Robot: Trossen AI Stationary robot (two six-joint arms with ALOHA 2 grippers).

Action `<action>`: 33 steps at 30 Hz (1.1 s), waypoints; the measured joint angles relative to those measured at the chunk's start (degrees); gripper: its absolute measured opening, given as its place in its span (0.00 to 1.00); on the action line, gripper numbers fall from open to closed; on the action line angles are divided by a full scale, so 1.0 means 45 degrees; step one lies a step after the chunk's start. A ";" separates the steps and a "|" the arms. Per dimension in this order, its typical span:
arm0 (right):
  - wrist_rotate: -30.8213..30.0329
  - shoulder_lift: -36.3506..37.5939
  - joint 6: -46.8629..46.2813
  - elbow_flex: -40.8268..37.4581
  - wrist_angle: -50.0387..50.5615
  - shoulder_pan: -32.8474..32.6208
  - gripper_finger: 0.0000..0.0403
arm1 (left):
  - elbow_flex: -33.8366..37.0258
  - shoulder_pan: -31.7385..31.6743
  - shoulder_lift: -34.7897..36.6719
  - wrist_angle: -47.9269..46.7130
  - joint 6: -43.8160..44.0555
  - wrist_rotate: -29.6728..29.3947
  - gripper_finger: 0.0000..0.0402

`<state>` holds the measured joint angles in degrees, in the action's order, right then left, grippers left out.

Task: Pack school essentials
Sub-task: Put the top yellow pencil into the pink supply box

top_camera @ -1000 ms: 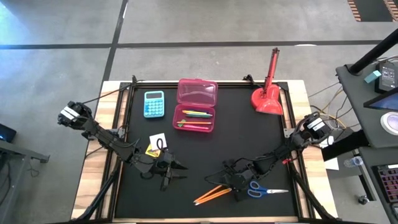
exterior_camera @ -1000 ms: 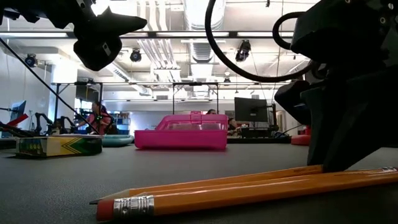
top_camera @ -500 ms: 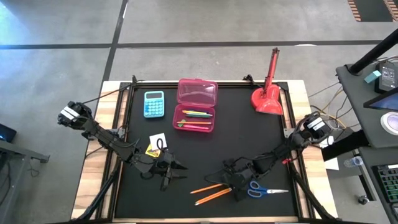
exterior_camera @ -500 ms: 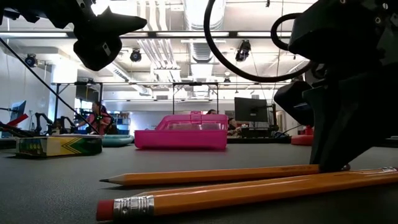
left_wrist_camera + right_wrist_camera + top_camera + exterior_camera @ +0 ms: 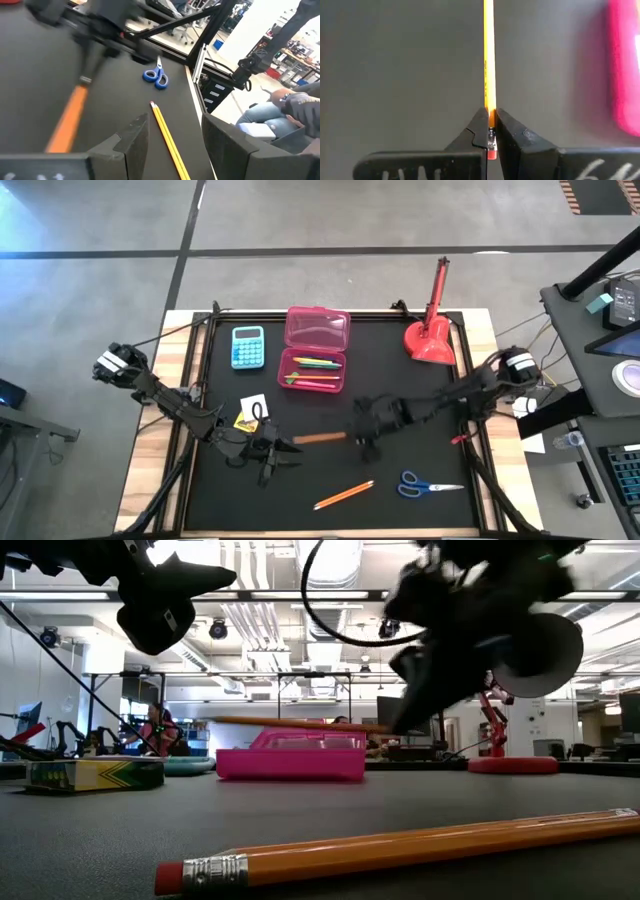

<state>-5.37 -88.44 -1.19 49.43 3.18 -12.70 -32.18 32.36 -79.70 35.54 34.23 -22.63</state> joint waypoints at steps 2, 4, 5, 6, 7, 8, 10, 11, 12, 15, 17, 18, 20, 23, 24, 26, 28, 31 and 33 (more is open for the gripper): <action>-0.0015 0.0217 0.0322 0.0004 -0.0153 0.0960 0.02 | 0.0000 -0.0002 0.0000 -0.0005 -0.0002 -0.0007 0.41; -0.0038 0.0338 0.0642 0.0008 -0.0652 0.1882 0.02 | 0.0000 -0.0002 0.0000 -0.0005 -0.0002 -0.0015 0.41; -0.0035 0.0388 0.0834 0.0018 -0.0909 0.2334 0.02 | 0.0000 0.0000 0.0000 -0.0007 -0.0003 -0.0020 0.41; -0.0035 0.0393 0.0956 0.0019 -0.1194 0.2768 0.02 | 0.0000 0.0000 0.0000 -0.0007 -0.0012 -0.0034 0.41; 0.0012 0.0380 0.1073 0.0019 -0.1504 0.3198 0.02 | 0.0000 -0.0005 0.0000 -0.0005 -0.0024 -0.0039 0.41; 0.0192 0.0298 0.1129 0.0019 -0.1896 0.3609 0.02 | 0.0000 -0.0005 0.0000 -0.0007 -0.0058 -0.0048 0.41; 0.0824 0.0060 0.1189 0.0019 -0.2687 0.4374 0.02 | 0.0000 -0.0005 0.0000 -0.0006 -0.0109 -0.0080 0.41; 0.1124 -0.0127 0.1193 0.0019 -0.3176 0.4703 0.02 | 0.0000 -0.0005 0.0000 -0.0006 -0.0111 -0.0092 0.41; 0.1369 -0.0335 0.1189 0.0019 -0.3682 0.4972 0.02 | 0.0000 -0.0005 0.0000 -0.0004 -0.0114 -0.0105 0.41; 0.1642 -0.1040 0.1246 0.0024 -0.4668 0.5608 0.02 | 0.0000 -0.0005 0.0000 -0.0009 -0.0123 -0.0253 0.41; 0.1649 -0.1499 0.1279 0.0024 -0.4968 0.5953 0.02 | 0.0000 -0.0005 0.0000 -0.0021 -0.0124 -0.0375 0.41; 0.1649 -0.1699 0.1276 0.0024 -0.4980 0.6102 0.02 | 0.0000 -0.0005 0.0000 -0.0017 -0.0128 -0.0384 0.41; 0.1646 -0.2015 0.1242 0.0024 -0.4970 0.6358 0.02 | 0.0000 -0.0005 0.0000 -0.0021 -0.0131 -0.0389 0.41; 0.1642 -0.2205 0.1025 0.0024 -0.4737 0.6613 0.02 | 0.0000 -0.0005 0.0000 -0.0017 -0.0133 -0.0389 0.41; 0.1646 -0.2205 0.1025 0.0024 -0.4590 0.6655 0.02 | 0.0000 -0.0005 0.0000 -0.0017 -0.0133 -0.0389 0.41; 0.1647 -0.2171 0.1009 0.0024 -0.4324 0.6671 0.02 | 0.0000 -0.0005 0.0000 -0.0017 -0.0132 -0.0389 0.41; 0.1676 -0.2126 0.1009 0.0026 -0.4020 0.6666 0.02 | 0.0000 -0.0005 0.0000 -0.0017 -0.0132 -0.0389 0.41; 0.1685 -0.2124 0.0988 0.0303 -0.3133 0.6666 0.02 | 0.0000 -0.0005 0.0000 -0.0017 -0.0128 -0.0389 0.41; 0.1681 -0.2137 0.0936 0.0451 -0.2656 0.6666 0.02 | 0.0000 -0.0005 0.0000 -0.0017 -0.0124 -0.0389 0.41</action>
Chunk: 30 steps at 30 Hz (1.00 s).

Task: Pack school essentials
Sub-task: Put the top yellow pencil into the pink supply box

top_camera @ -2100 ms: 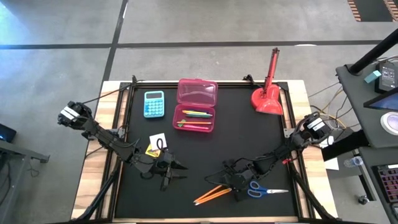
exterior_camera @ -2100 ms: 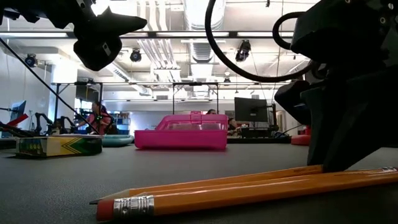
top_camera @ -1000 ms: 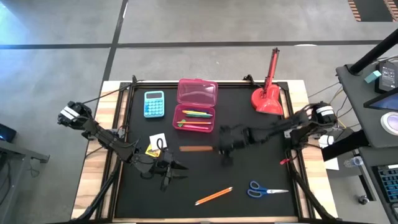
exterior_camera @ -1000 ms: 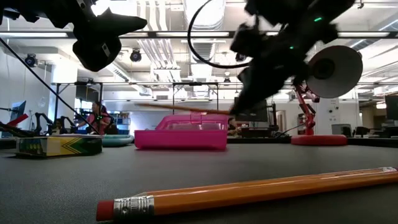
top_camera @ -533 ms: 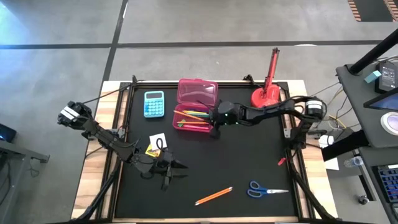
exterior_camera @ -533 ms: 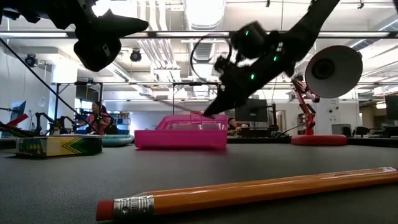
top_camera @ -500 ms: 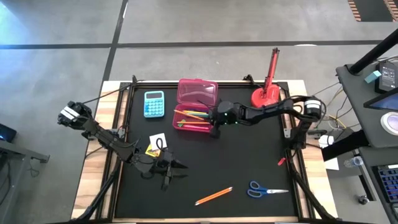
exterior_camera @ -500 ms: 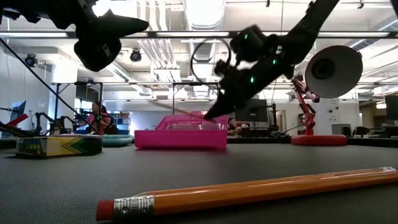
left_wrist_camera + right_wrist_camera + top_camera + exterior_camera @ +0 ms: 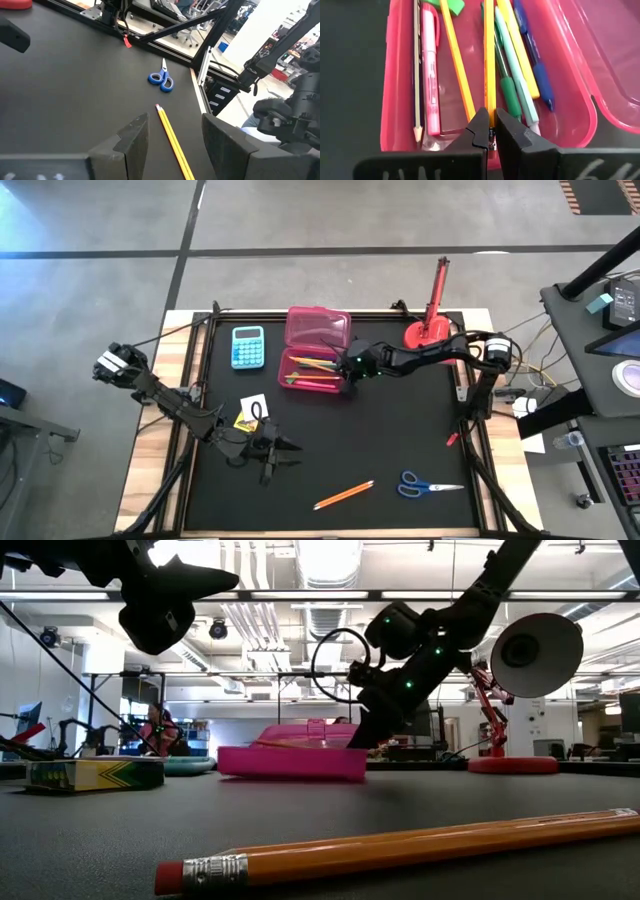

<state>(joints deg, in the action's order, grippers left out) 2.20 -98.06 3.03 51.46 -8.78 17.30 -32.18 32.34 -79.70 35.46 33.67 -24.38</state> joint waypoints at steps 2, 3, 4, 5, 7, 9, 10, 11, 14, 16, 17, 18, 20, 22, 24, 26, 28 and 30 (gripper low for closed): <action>0.0000 0.0000 -0.0005 0.0030 0.0113 0.0000 0.02 | 0.0000 0.0000 0.0000 0.0000 0.0018 0.0000 0.41; -0.0004 0.0000 -0.0036 0.0043 0.0135 -0.0005 0.02 | 0.0000 0.0000 0.0000 0.0000 0.0020 0.0000 0.41; -0.0005 0.0000 -0.0093 0.0075 0.0163 -0.0005 0.02 | 0.0000 0.0000 0.0000 0.0000 0.0022 0.0000 0.41; 0.0000 0.0000 -0.0133 0.0107 0.0175 -0.0005 0.02 | 0.0000 0.0000 0.0000 0.0000 0.0025 0.0000 0.41; -0.0005 0.0000 -0.0216 0.0168 0.0189 -0.0005 0.03 | 0.0000 0.0000 0.0000 0.0005 0.0030 0.0000 0.41; 0.0000 0.0000 -0.0234 0.0175 0.0214 -0.0005 0.05 | 0.0000 0.0000 0.0000 0.0004 0.0030 0.0000 0.41; 0.0000 0.0000 -0.0238 0.0176 0.0214 -0.0005 0.06 | 0.0000 0.0000 0.0000 0.0002 0.0035 0.0000 0.41; 0.0000 0.0000 -0.0243 0.0180 0.0214 -0.0005 0.08 | 0.0000 0.0000 0.0000 0.0000 0.0035 0.0000 0.41; 0.0000 0.0000 -0.0278 0.0180 0.0224 -0.0010 0.12 | 0.0000 0.0000 0.0000 0.0001 0.0035 0.0000 0.41; -0.0001 0.0000 -0.0437 0.0185 0.0224 -0.0010 0.14 | 0.0000 0.0000 0.0000 0.0000 0.0039 0.0000 0.41; -0.0005 0.0000 -0.0450 0.0185 0.0224 -0.0010 0.15 | 0.0000 0.0000 0.0000 0.0002 0.0039 0.0000 0.41; -0.0005 0.0000 -0.0455 0.0185 0.0224 -0.0010 0.17 | 0.0000 0.0000 0.0000 0.0005 0.0040 0.0001 0.41; -0.0001 0.0026 -0.0447 0.0185 0.0240 -0.0010 0.19 | 0.0000 0.0000 0.0000 0.0004 0.0056 0.0000 0.41; -0.0005 0.0243 -0.0477 0.0185 0.0450 -0.0010 0.21 | 0.0000 0.0000 0.0000 0.0003 0.0083 0.0001 0.41; 0.0033 0.0646 -0.0506 0.0180 0.0653 -0.0096 0.22 | 0.0000 0.0000 0.0000 0.0005 0.0103 0.0000 0.41; 0.0337 0.1140 -0.0402 0.0193 0.0993 -0.0279 0.23 | 0.0000 0.0000 0.0000 0.0000 0.0107 0.0001 0.41; 0.0638 0.1583 -0.0256 0.0190 0.1576 -0.0708 0.23 | 0.0000 0.0000 0.0000 0.0000 0.0104 0.0005 0.41; 0.0793 0.1936 -0.0224 0.0124 0.2061 -0.1314 0.23 | 0.0000 0.0000 0.0000 0.0000 0.0103 0.0005 0.41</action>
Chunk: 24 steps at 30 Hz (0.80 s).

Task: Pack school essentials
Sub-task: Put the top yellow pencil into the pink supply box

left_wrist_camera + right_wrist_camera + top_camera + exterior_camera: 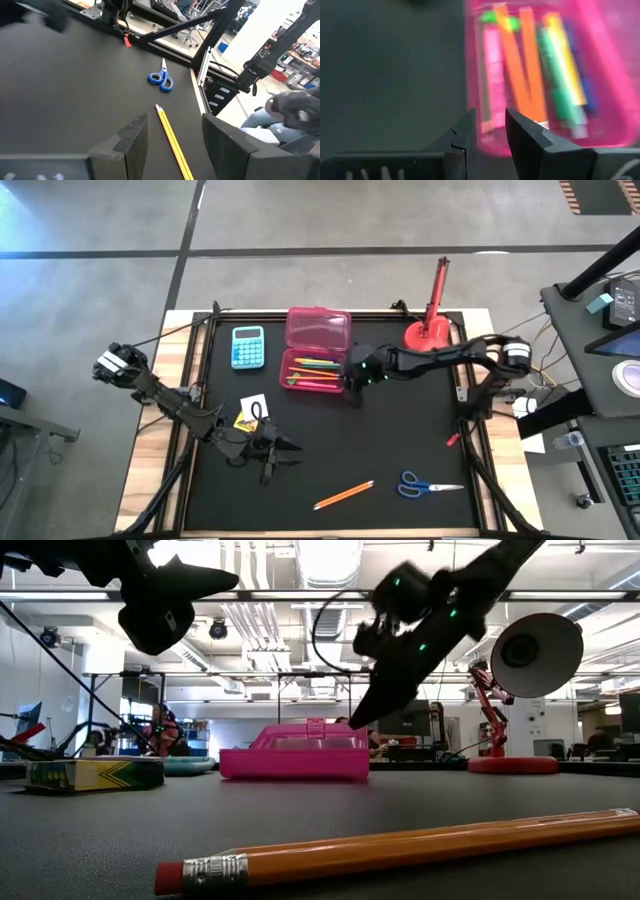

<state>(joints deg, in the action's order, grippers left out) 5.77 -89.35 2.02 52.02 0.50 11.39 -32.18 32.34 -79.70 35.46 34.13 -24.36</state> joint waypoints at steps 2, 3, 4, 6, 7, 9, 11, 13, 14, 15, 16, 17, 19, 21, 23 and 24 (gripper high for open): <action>0.0057 0.0222 -0.0079 -0.0198 0.0177 -0.0863 0.22 | 0.0000 0.0000 0.0000 -0.0004 0.0000 0.0000 0.41; 0.0066 0.0281 -0.0121 -0.0326 0.0143 -0.1370 0.22 | 0.0000 0.0000 0.0000 -0.0021 0.0000 0.0000 0.41; 0.0069 0.0298 -0.0130 -0.0470 0.0152 -0.1958 0.22 | 0.0000 0.0000 0.0000 -0.0029 0.0000 0.0000 0.41; 0.0116 0.0304 -0.0258 -0.0754 0.0231 -0.3118 0.21 | 0.0000 0.0000 0.0000 -0.0087 -0.0005 0.0000 0.41; 0.0115 0.0300 -0.0406 -0.0867 0.0236 -0.3725 0.22 | 0.0001 0.0000 0.0000 -0.0117 -0.0005 0.0000 0.41; 0.0101 0.0263 -0.0708 -0.1004 0.0157 -0.4864 0.22 | 0.0005 0.0000 0.0000 -0.0112 -0.0005 0.0000 0.41; 0.0061 0.0219 -0.1137 -0.1092 0.0106 -0.5944 0.23 | 0.0005 0.0000 0.0000 -0.0115 -0.0005 0.0000 0.41; 0.0052 0.0089 -0.1596 -0.1114 -0.0052 -0.6884 0.23 | 0.0005 0.0000 0.0000 -0.0117 -0.0005 0.0000 0.41; 0.0041 0.0059 -0.1817 -0.1123 -0.0164 -0.7296 0.24 | 0.0005 0.0000 0.0000 -0.0112 -0.0005 0.0000 0.41; -0.0038 0.0033 -0.1949 -0.1124 -0.0298 -0.7660 0.24 | 0.0005 0.0000 0.0000 -0.0112 -0.0005 0.0000 0.41; -0.0227 -0.0013 -0.2118 -0.1124 -0.0542 -0.8015 0.24 | 0.0005 0.0000 0.0000 -0.0112 -0.0005 0.0000 0.41; -0.0481 -0.0046 -0.2198 -0.1116 -0.0724 -0.8308 0.25 | 0.0005 0.0000 0.0000 -0.0112 -0.0005 0.0000 0.41; -0.1212 -0.0066 -0.2340 -0.1125 -0.0617 -0.8779 0.26 | 0.0005 0.0000 0.0000 -0.0110 -0.0005 0.0000 0.41; -0.1766 -0.0075 -0.2578 -0.1178 -0.0628 -0.9068 0.26 | 0.0005 0.0000 0.0000 -0.0112 -0.0005 0.0000 0.41; -0.1964 -0.0075 -0.2879 -0.1231 -0.0653 -0.9233 0.27 | 0.0005 0.0000 0.0000 -0.0102 0.0000 0.0000 0.41; -0.1977 -0.0076 -0.2991 -0.1254 -0.0655 -0.9303 0.27 | 0.0005 0.0000 0.0000 -0.0104 0.0000 0.0002 0.41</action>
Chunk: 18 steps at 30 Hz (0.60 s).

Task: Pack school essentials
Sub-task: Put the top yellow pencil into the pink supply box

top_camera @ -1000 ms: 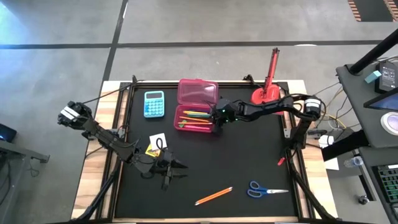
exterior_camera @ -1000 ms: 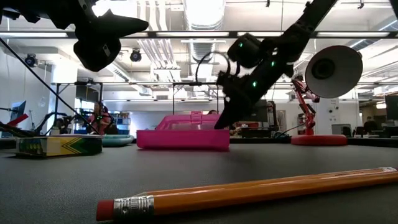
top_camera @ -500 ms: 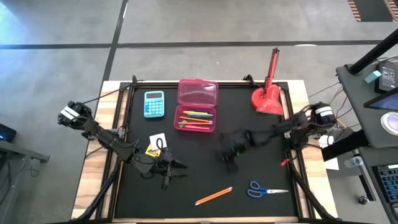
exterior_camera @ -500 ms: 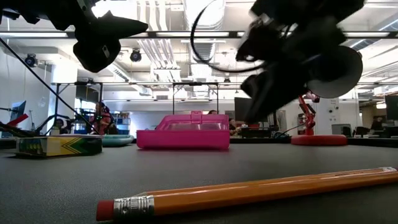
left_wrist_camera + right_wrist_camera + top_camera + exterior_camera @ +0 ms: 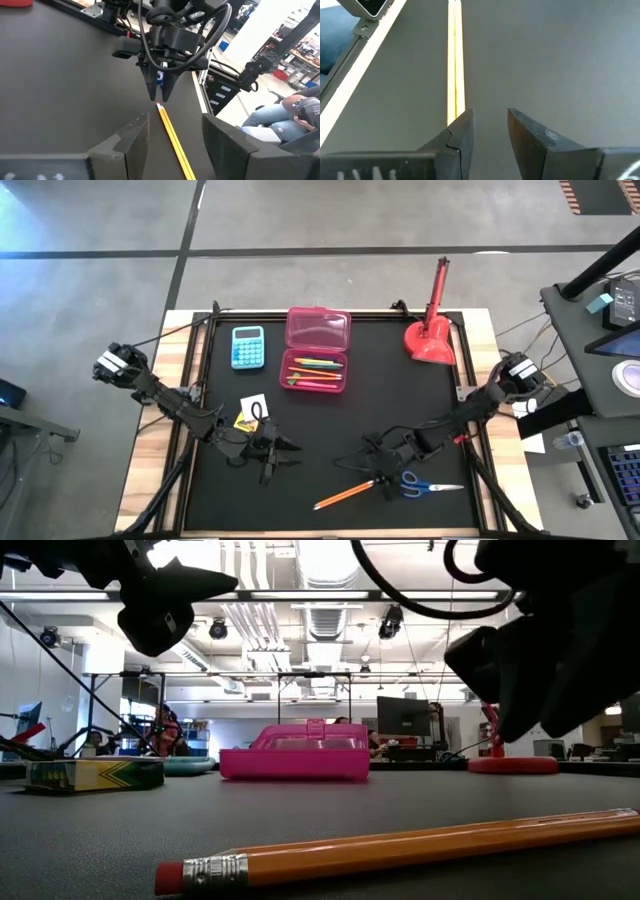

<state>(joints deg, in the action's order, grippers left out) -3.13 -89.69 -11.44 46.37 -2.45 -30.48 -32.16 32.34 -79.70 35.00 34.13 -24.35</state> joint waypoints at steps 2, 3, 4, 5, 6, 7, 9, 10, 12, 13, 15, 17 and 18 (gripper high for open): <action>-0.0024 -0.0168 -0.0313 -0.0064 -0.0138 -0.0090 0.28 | 0.0000 0.0000 0.0000 -0.0003 0.0001 -0.0002 0.41; -0.0026 -0.0307 -0.0482 -0.0123 -0.0360 -0.0142 0.28 | 0.0000 0.0000 0.0000 0.0002 0.0000 -0.0002 0.41; -0.0021 -0.0467 -0.0564 -0.0181 -0.0578 -0.0210 0.28 | 0.0000 0.0000 0.0000 -0.0005 0.0005 -0.0002 0.41; -0.0021 -0.0682 -0.0619 -0.0200 -0.0768 -0.0258 0.28 | 0.0003 0.0000 0.0000 -0.0005 0.0007 -0.0002 0.41; -0.0021 -0.0899 -0.0631 -0.0200 -0.1006 -0.0310 0.28 | 0.0001 0.0000 0.0000 -0.0003 0.0005 -0.0001 0.41; -0.0017 -0.1060 -0.0646 -0.0200 -0.1174 -0.0356 0.28 | 0.0005 0.0000 0.0000 -0.0003 0.0010 0.0003 0.41; -0.0013 -0.1328 -0.0677 -0.0194 -0.1300 -0.0404 0.28 | 0.0005 0.0000 0.0000 -0.0003 0.0015 0.0003 0.41; -0.0011 -0.1429 -0.0680 -0.0155 -0.1341 -0.0416 0.28 | 0.0005 0.0000 0.0000 -0.0003 0.0015 0.0001 0.41; -0.0044 -0.1561 -0.0690 -0.0141 -0.1401 -0.0423 0.27 | 0.0005 0.0000 0.0000 -0.0002 0.0018 0.0002 0.41; -0.0183 -0.1628 -0.0688 -0.0141 -0.1376 -0.0423 0.27 | 0.0005 0.0000 0.0000 0.0002 0.0015 0.0003 0.41; -0.0596 -0.1757 -0.0670 -0.0140 -0.1426 -0.0423 0.26 | 0.0005 0.0000 0.0000 -0.0003 0.0015 0.0003 0.41; -0.0778 -0.1819 -0.0665 -0.0136 -0.1438 -0.0432 0.26 | 0.0005 0.0000 0.0000 0.0002 0.0015 0.0003 0.41; -0.0786 -0.1853 -0.0665 -0.0132 -0.1470 -0.0428 0.26 | 0.0005 0.0000 0.0000 -0.0003 0.0015 0.0003 0.41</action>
<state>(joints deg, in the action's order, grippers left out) -6.66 -98.03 -14.44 45.78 -9.06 -32.40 -32.14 32.34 -79.70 34.98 34.20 -24.34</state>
